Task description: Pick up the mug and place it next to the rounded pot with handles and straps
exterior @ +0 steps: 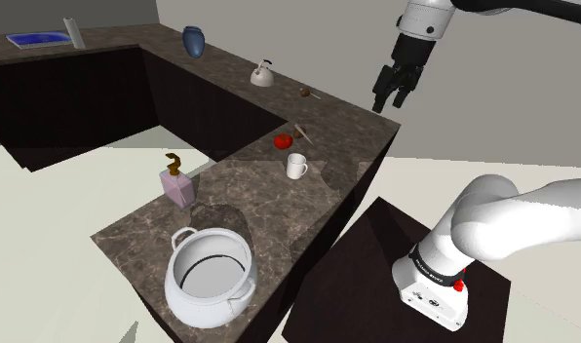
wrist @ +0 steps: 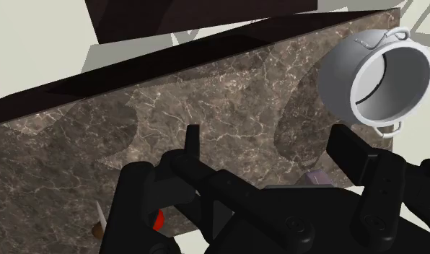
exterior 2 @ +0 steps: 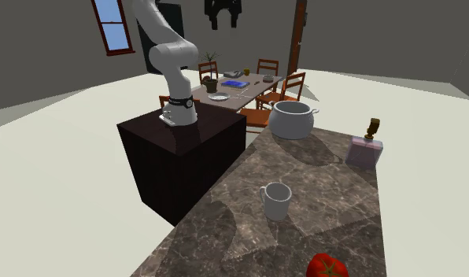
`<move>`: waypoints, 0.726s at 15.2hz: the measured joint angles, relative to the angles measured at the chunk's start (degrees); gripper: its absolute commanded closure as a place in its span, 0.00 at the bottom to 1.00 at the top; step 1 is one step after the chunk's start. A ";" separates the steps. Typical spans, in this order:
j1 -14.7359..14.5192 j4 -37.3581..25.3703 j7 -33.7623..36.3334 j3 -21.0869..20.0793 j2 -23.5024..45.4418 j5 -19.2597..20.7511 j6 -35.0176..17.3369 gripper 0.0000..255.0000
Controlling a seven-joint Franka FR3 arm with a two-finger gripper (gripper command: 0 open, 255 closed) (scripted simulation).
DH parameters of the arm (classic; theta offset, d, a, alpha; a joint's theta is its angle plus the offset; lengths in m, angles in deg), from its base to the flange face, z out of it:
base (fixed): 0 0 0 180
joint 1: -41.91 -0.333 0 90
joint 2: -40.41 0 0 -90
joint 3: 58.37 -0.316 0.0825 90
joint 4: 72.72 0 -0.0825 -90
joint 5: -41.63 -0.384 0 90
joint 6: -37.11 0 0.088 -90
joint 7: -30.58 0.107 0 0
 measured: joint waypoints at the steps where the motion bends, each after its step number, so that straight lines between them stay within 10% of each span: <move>1: 0.00 0.00 0.00 0.00 0.00 0.00 0.00 0.00; 11: 0.58 4.88 -1.71 1.63 11.67 1.58 -16.19 0.00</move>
